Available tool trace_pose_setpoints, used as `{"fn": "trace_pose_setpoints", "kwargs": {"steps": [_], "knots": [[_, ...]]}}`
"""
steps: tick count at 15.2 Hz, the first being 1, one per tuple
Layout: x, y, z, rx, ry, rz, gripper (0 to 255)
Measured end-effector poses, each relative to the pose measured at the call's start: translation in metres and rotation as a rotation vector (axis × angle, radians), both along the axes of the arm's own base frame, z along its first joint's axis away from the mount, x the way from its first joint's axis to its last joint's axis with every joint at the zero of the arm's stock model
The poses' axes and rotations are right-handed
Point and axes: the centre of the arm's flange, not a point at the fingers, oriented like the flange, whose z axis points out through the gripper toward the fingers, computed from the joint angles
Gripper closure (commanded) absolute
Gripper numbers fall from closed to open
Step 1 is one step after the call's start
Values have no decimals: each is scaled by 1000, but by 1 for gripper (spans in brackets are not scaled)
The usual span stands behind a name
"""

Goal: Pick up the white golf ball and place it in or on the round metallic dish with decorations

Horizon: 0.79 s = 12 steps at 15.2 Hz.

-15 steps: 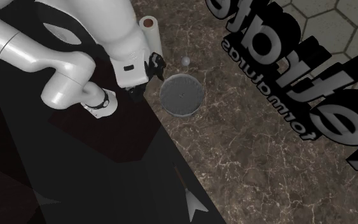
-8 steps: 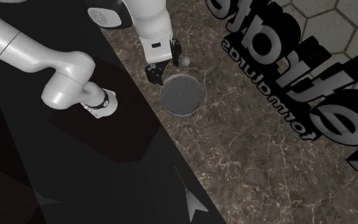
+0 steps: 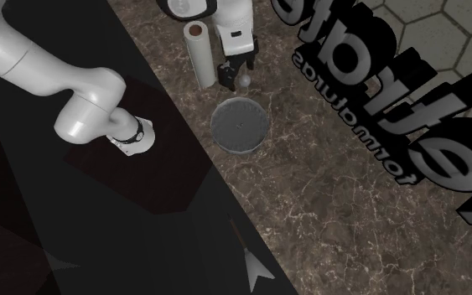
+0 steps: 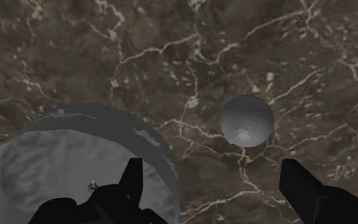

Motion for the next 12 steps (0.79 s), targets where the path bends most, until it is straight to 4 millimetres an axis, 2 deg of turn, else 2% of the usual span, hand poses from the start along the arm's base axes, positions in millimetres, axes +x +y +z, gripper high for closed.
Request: {"fn": "trace_pose_setpoints", "kwargs": {"steps": [1, 3, 9, 12], "knots": [[2, 15, -5, -3, -1, -2, 0], [4, 27, -14, -6, -3, -6, 0], [10, 31, -45, -6, -3, -8, 0], [11, 31, -52, -6, -3, -8, 0]]}}
